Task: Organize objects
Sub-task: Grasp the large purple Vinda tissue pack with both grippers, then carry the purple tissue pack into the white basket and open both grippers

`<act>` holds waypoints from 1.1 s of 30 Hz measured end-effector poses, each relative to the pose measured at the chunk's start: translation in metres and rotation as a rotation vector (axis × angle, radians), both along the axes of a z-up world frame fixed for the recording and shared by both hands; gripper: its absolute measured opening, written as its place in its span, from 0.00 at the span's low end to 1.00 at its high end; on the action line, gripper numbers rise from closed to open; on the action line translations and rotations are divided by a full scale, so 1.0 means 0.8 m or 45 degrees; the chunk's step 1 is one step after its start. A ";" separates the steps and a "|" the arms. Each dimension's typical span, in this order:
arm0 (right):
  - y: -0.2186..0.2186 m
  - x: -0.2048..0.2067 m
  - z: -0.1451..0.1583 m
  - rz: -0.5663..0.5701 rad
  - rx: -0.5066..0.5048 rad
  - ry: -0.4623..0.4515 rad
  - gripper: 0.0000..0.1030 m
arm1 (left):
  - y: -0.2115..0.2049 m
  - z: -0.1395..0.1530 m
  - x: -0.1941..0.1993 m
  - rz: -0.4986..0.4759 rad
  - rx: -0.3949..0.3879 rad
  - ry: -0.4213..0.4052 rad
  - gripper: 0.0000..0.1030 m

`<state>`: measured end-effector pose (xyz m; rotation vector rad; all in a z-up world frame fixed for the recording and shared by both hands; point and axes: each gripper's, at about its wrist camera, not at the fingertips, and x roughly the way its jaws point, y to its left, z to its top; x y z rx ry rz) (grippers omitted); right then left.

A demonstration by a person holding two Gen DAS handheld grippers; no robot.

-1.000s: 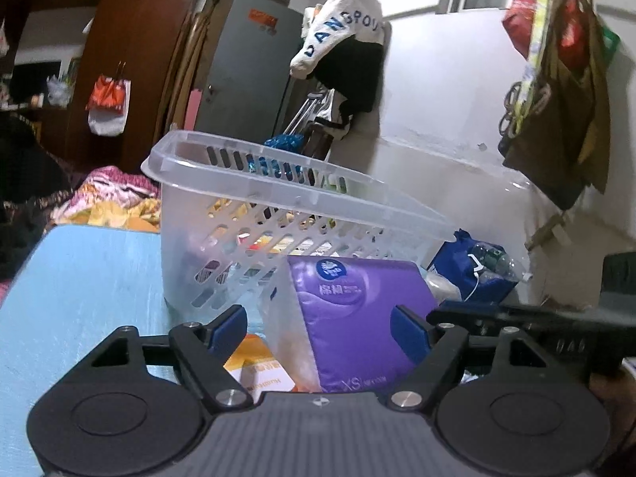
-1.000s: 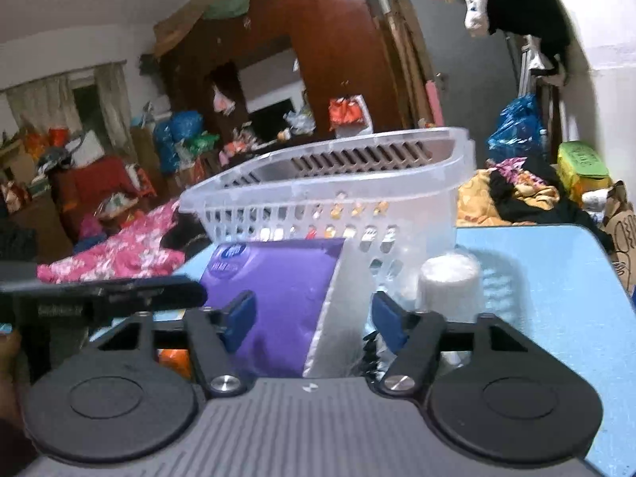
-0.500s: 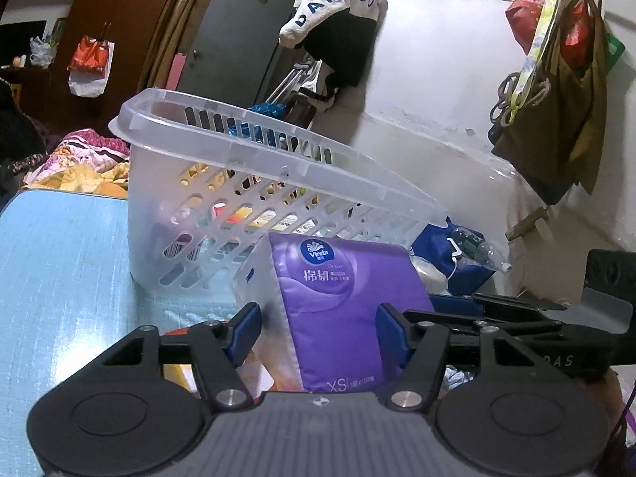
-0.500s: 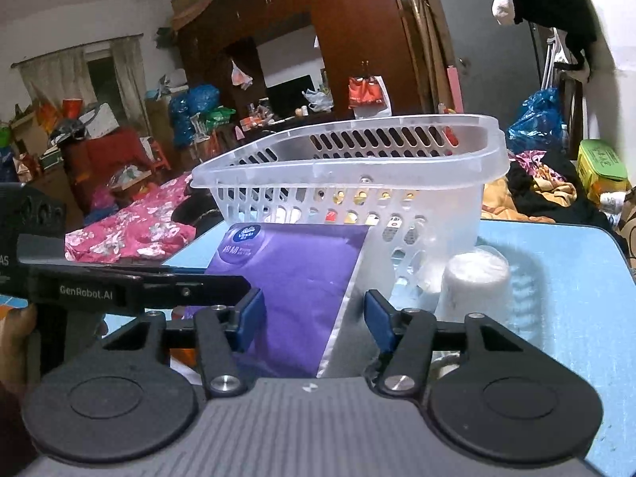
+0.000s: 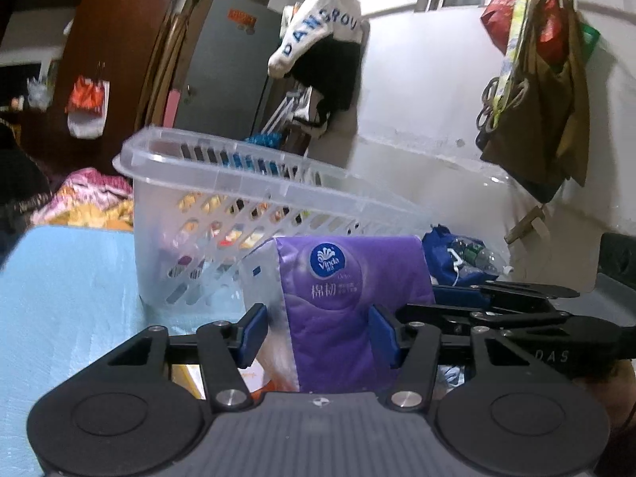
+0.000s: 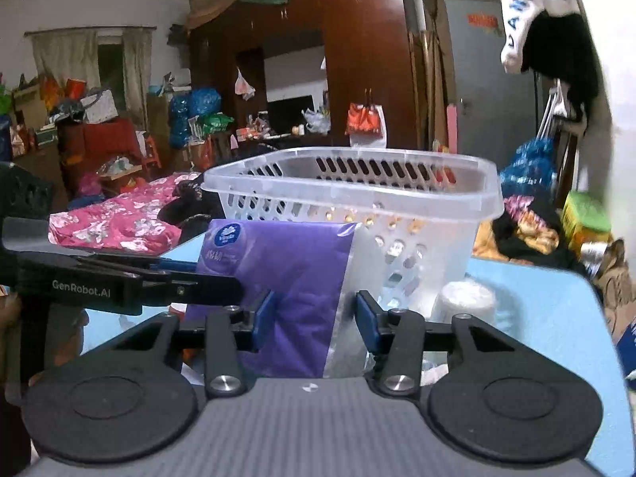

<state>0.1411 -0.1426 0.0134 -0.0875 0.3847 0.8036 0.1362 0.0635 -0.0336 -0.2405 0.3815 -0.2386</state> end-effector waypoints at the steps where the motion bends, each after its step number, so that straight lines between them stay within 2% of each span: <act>1: 0.000 -0.003 0.002 0.001 -0.003 -0.015 0.46 | 0.000 0.002 -0.003 0.006 -0.004 -0.016 0.56; 6: -0.002 -0.014 0.009 0.000 0.041 -0.073 0.46 | -0.003 0.015 -0.023 0.018 -0.001 -0.105 0.54; 10: -0.004 -0.036 0.026 -0.013 0.066 -0.192 0.46 | -0.013 0.039 -0.047 0.033 0.033 -0.215 0.54; 14: -0.005 -0.043 0.059 -0.015 0.085 -0.293 0.46 | -0.026 0.081 -0.058 0.039 0.104 -0.324 0.54; 18: 0.001 -0.022 0.099 -0.015 0.099 -0.336 0.46 | -0.035 0.130 -0.044 0.061 0.182 -0.388 0.54; 21: 0.010 -0.006 0.123 -0.033 0.082 -0.374 0.46 | -0.037 0.163 -0.021 0.062 0.212 -0.386 0.54; 25: 0.021 0.024 0.142 -0.059 0.067 -0.366 0.46 | -0.035 0.192 0.012 0.073 0.230 -0.340 0.53; 29: 0.028 0.053 0.144 -0.070 0.063 -0.318 0.46 | -0.028 0.199 0.048 0.091 0.231 -0.290 0.53; 33: 0.040 0.080 0.122 -0.093 0.008 -0.255 0.46 | -0.010 0.180 0.091 0.086 0.215 -0.181 0.53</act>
